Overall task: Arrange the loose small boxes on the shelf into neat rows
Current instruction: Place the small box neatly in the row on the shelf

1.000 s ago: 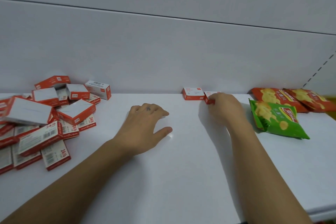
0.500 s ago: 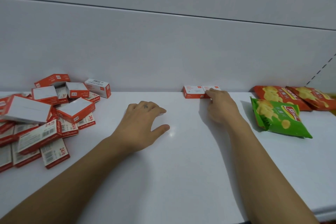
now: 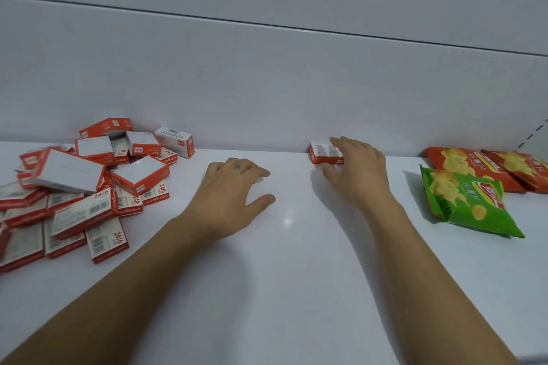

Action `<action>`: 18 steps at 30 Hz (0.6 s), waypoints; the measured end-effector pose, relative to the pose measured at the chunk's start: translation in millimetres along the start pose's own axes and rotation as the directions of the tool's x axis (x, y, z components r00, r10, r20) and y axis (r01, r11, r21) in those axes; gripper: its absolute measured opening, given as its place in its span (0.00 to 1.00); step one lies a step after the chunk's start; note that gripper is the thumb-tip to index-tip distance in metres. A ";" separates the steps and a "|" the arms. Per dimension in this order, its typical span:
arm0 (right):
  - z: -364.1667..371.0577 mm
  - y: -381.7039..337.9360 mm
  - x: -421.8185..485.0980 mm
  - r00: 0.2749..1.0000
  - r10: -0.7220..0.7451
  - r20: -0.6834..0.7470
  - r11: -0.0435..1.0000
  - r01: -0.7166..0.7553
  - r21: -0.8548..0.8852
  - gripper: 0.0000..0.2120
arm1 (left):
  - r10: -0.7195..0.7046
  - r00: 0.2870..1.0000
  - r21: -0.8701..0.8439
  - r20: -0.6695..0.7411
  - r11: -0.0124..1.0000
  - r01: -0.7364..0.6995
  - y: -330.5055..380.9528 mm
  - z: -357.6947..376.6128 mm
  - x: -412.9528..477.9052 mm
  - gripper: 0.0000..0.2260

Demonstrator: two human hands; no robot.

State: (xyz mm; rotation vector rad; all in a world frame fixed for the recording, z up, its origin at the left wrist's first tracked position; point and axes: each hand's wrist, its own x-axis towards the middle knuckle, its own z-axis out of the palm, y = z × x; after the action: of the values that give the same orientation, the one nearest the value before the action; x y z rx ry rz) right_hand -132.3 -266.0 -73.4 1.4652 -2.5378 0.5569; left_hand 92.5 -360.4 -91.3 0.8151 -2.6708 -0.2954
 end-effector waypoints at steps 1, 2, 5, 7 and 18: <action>-1.5 -8.2 -1.8 0.999 -0.035 -0.004 0.999 0.035 0.017 0.25 | -0.019 0.999 -0.009 -0.027 1.000 0.018 -1.6 -4.0 -0.3 0.23; -2.0 -16.7 -3.8 0.997 -0.071 0.006 0.997 0.070 0.025 0.25 | -0.037 0.997 -0.014 -0.064 0.999 0.036 -3.0 -9.1 -0.9 0.21; -3.8 -44.6 -10.6 0.984 -0.163 0.073 0.987 0.162 0.023 0.27 | -0.077 0.986 0.027 -0.147 0.996 0.082 -6.6 -28.3 -3.7 0.20; -5.9 -62.2 -13.9 0.971 -0.215 0.104 0.977 0.213 0.028 0.28 | -0.071 0.984 0.087 -0.162 0.992 0.086 -8.5 -42.4 -6.7 0.21; -14.3 -159.9 -37.1 0.823 -0.513 0.244 0.858 0.491 0.147 0.28 | -0.315 0.939 0.237 -0.140 0.910 0.341 -53.5 -98.1 -92.4 0.25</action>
State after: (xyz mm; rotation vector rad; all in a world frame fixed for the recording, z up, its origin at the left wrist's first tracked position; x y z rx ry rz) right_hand 23.5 -302.8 -33.9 2.2766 -2.1649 0.3855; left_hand 227.9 -360.9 -39.5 1.3295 -2.5018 0.0195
